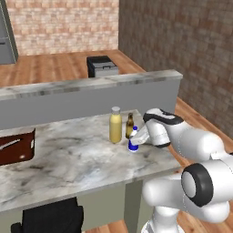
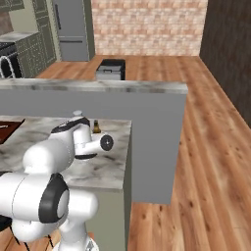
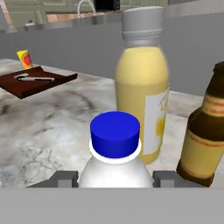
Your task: Place the drinks on the dining counter in a tight cluster.
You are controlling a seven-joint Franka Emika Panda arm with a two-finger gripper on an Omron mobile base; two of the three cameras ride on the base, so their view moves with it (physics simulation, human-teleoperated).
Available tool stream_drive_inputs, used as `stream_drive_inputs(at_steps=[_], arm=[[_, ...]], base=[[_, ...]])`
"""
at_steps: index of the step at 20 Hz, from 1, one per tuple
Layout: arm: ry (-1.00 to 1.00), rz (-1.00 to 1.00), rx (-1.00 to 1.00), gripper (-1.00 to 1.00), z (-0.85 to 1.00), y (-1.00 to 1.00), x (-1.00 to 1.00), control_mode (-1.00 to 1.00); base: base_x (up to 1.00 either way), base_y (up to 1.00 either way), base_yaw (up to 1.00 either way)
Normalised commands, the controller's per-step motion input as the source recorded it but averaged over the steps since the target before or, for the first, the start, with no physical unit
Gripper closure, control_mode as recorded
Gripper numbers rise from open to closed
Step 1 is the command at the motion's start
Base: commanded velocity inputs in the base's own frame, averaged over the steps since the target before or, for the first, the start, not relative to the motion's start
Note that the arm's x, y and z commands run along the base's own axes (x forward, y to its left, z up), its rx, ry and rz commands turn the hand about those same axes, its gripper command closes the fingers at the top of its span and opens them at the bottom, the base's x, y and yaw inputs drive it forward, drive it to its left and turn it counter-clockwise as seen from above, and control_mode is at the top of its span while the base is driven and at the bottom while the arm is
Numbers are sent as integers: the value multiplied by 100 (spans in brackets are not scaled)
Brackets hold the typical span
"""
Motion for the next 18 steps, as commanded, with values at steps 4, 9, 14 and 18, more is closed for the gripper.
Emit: stream_drive_inputs(at_steps=[4,9,14,18], arm=[[0,0,0,100,0,-9,10,-100],[0,0,0,100,0,0,25,-100],[0,0,0,100,0,0,27,-100],[0,0,0,100,-1,0,8,-100]], base=[[0,0,0],[0,0,0],[0,0,0],[0,0,0]])
